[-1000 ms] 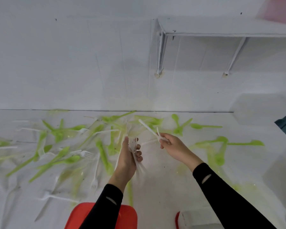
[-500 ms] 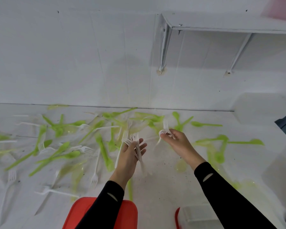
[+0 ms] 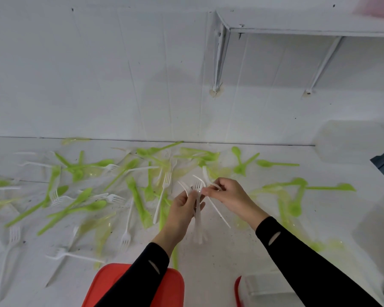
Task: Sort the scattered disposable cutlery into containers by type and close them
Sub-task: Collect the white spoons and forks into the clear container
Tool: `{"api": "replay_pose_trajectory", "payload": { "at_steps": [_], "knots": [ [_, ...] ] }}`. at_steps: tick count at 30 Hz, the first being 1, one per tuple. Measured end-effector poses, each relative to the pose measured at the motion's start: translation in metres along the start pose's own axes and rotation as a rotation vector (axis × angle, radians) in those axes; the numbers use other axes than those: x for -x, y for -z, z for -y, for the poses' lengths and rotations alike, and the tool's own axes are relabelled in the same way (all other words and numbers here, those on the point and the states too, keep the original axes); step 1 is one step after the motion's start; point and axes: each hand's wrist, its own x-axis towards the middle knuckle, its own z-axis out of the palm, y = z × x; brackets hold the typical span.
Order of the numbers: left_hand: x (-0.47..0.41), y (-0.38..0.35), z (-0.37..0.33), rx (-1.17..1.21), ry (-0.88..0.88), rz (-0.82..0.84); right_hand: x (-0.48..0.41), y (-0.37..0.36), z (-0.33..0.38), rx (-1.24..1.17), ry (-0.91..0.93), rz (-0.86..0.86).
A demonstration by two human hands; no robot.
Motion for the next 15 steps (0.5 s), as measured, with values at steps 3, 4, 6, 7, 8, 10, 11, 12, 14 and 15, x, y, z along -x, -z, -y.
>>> {"api": "replay_pose_trajectory", "payload": {
  "at_steps": [3, 4, 6, 7, 8, 10, 11, 12, 14, 15],
  "knots": [
    [0.0, -0.001, 0.004, -0.133, -0.043, -0.026, 0.0, -0.008, -0.012, 0.093, -0.007, 0.04],
    [-0.001, -0.001, 0.005, -0.157, -0.05, -0.023, 0.0, -0.009, -0.015, 0.1, -0.014, 0.035],
    [0.0, -0.001, 0.004, -0.136, -0.038, -0.005, 0.0, -0.009, -0.014, 0.111, -0.029, 0.01],
    [0.001, -0.002, 0.002, -0.106, -0.022, 0.004, 0.001, -0.009, -0.012, 0.116, -0.031, -0.002],
    [0.002, -0.002, 0.001, -0.083, -0.003, 0.016, 0.001, -0.01, -0.011, 0.118, -0.029, -0.005],
    [0.002, -0.001, 0.001, -0.055, 0.015, 0.053, 0.0, -0.01, -0.012, 0.111, -0.027, 0.006],
    [0.002, 0.0, 0.002, -0.063, 0.013, 0.075, 0.0, -0.01, -0.013, 0.103, -0.03, 0.018],
    [0.002, 0.002, 0.002, -0.076, 0.014, 0.098, 0.0, -0.01, -0.014, 0.095, -0.035, 0.03],
    [0.001, 0.002, 0.003, -0.044, 0.036, 0.118, 0.0, -0.01, -0.015, 0.095, -0.041, 0.03],
    [0.001, 0.001, 0.003, 0.011, 0.061, 0.117, 0.0, -0.011, -0.015, 0.094, -0.04, 0.014]
  ]
}}
